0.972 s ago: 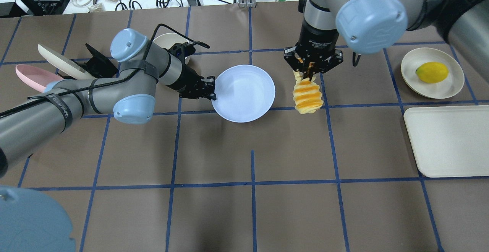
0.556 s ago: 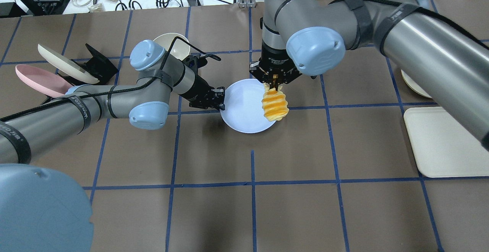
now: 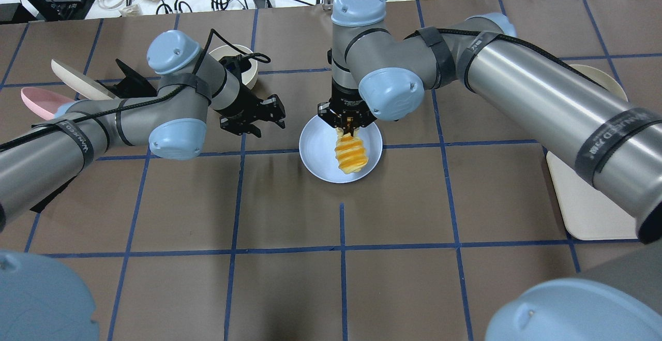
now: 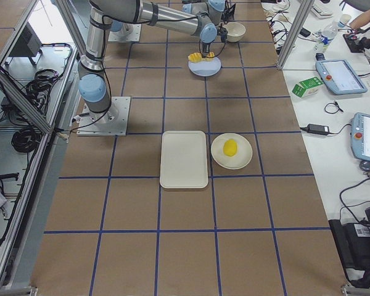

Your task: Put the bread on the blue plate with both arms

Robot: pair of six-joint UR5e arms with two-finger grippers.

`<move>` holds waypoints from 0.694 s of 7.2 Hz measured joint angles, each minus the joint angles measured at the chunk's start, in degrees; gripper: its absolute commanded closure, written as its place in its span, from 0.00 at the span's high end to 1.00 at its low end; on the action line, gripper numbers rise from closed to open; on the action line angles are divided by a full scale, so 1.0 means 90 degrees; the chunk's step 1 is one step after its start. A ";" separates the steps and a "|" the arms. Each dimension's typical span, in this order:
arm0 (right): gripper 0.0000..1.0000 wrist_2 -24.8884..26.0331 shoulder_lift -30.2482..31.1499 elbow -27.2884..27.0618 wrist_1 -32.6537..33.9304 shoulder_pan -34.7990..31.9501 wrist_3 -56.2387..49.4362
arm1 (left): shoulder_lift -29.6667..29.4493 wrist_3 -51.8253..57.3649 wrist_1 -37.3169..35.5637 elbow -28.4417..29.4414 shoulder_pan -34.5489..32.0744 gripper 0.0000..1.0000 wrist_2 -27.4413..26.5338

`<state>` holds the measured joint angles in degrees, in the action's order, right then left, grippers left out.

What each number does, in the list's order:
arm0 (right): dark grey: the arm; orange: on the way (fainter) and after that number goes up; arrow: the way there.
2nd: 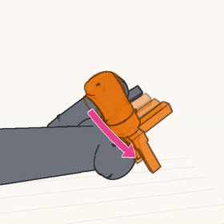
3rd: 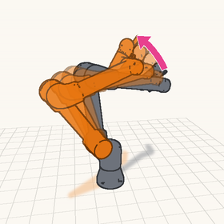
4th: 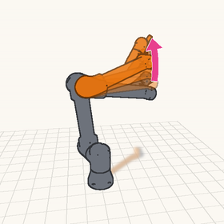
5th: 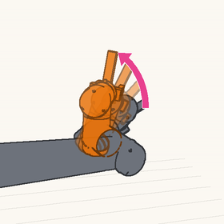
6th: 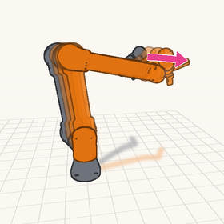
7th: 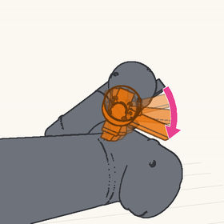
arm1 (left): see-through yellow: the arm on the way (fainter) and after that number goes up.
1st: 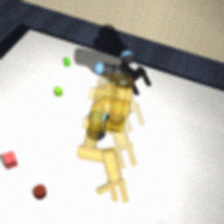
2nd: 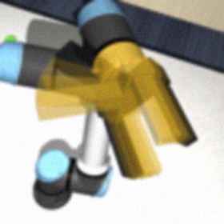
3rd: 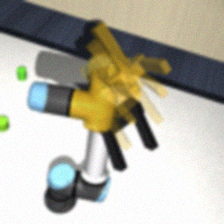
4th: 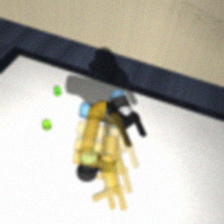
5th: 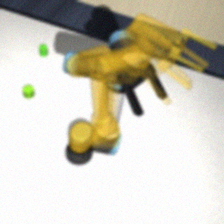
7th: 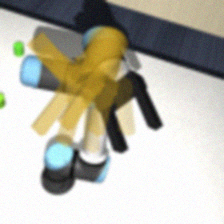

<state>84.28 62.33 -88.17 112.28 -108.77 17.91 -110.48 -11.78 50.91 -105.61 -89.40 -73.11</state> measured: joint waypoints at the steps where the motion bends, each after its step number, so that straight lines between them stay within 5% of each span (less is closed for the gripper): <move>1: 0.79 -0.0006 -0.0139 -0.0002 0.0254 -0.0005 -0.0039 | 0.0263 -0.0003 0.0989 0.0436 0.0130 1.00 -0.0091; 2: 1.00 -0.0008 -0.0260 -0.0003 0.0495 -0.0010 -0.0134 | 0.0541 0.0032 0.2256 0.1022 0.0221 1.00 -0.0398; 3: 1.00 -0.0009 -0.0326 -0.0005 0.0721 -0.0012 -0.0268 | 0.0830 0.0075 0.3399 0.1547 0.0250 1.00 -0.0973; 5: 1.00 -0.0009 -0.0331 -0.0006 0.0858 -0.0013 -0.0392 | 0.1363 0.0159 0.4222 0.1931 0.0177 1.00 -0.1511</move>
<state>84.20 59.35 -88.22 120.00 -108.89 14.39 -98.21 -10.35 88.91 -88.23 -87.81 -86.70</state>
